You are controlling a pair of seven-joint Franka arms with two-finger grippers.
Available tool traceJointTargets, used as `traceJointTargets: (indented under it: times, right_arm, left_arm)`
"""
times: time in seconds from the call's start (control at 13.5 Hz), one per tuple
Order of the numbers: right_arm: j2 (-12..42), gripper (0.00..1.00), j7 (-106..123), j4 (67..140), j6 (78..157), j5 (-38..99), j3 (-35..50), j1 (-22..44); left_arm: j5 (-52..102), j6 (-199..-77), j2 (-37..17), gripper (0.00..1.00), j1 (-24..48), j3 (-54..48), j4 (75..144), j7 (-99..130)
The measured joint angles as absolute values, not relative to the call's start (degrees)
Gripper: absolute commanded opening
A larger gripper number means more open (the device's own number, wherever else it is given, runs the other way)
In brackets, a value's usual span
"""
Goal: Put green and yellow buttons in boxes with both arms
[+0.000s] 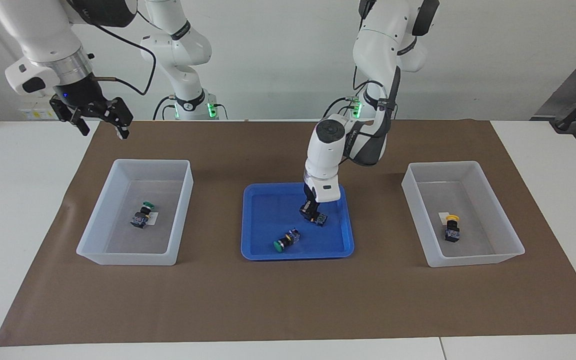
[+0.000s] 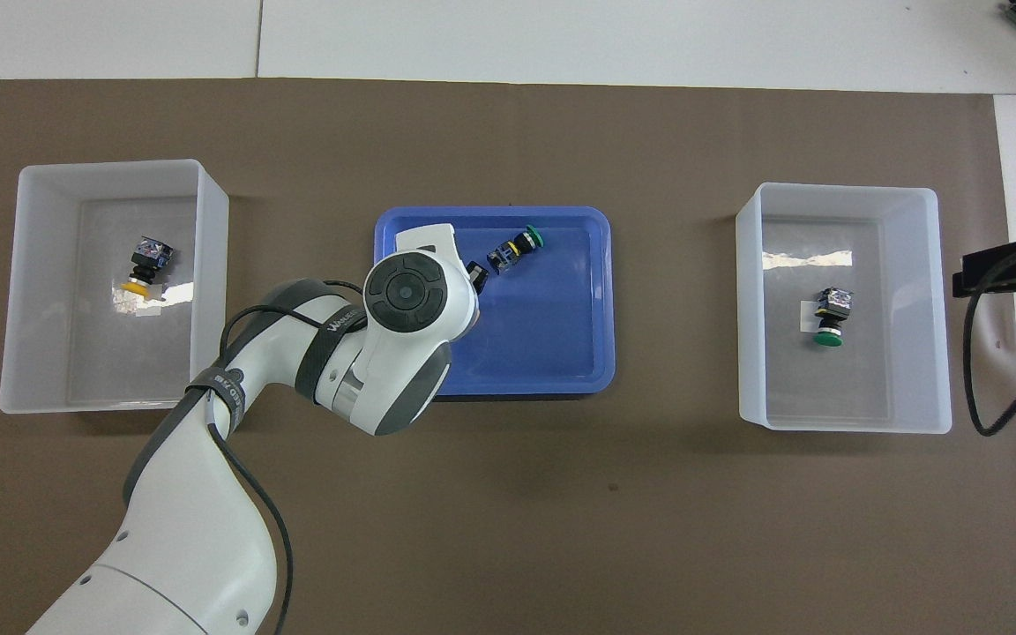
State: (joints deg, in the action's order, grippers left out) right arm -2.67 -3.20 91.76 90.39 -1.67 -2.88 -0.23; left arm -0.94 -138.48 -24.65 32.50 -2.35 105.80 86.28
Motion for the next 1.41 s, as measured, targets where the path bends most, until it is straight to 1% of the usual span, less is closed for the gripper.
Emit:
traceJointTargets:
  times: [0.3,0.44,0.74,0.96,1.19,1.41]
  right_arm:
    - [-2.7,1.0,-3.2,92.0,90.3,-1.7,-2.9,-0.2]
    - [-2.7,1.0,-3.2,92.2,90.3,-1.8,-2.9,-0.2]
    - [-2.7,1.0,-3.2,92.4,90.3,-1.8,-2.9,-0.2]
    - [-2.7,1.0,-5.4,92.5,90.7,-1.7,-2.7,0.2]
    - [-1.8,1.0,-14.9,93.6,95.5,-1.7,-2.2,5.0]
    - [2.5,1.0,-25.2,94.1,103.7,-1.7,-1.8,11.4]
  left_arm:
    - [-1.0,-138.5,-24.6,0.0,32.5,-2.3,105.7,86.3]
    - [-1.8,-136.5,-24.6,0.0,32.5,-2.0,104.1,86.2]
    - [-3.8,-125.4,-24.5,0.0,31.8,-1.4,94.6,85.4]
    - [-3.8,-118.6,-23.1,0.0,27.4,-1.2,89.5,80.9]
    - [-3.8,-108.3,-21.1,0.0,21.3,-1.2,84.6,70.2]
    - [-3.7,-103.2,-20.3,0.0,15.7,-1.2,82.6,57.5]
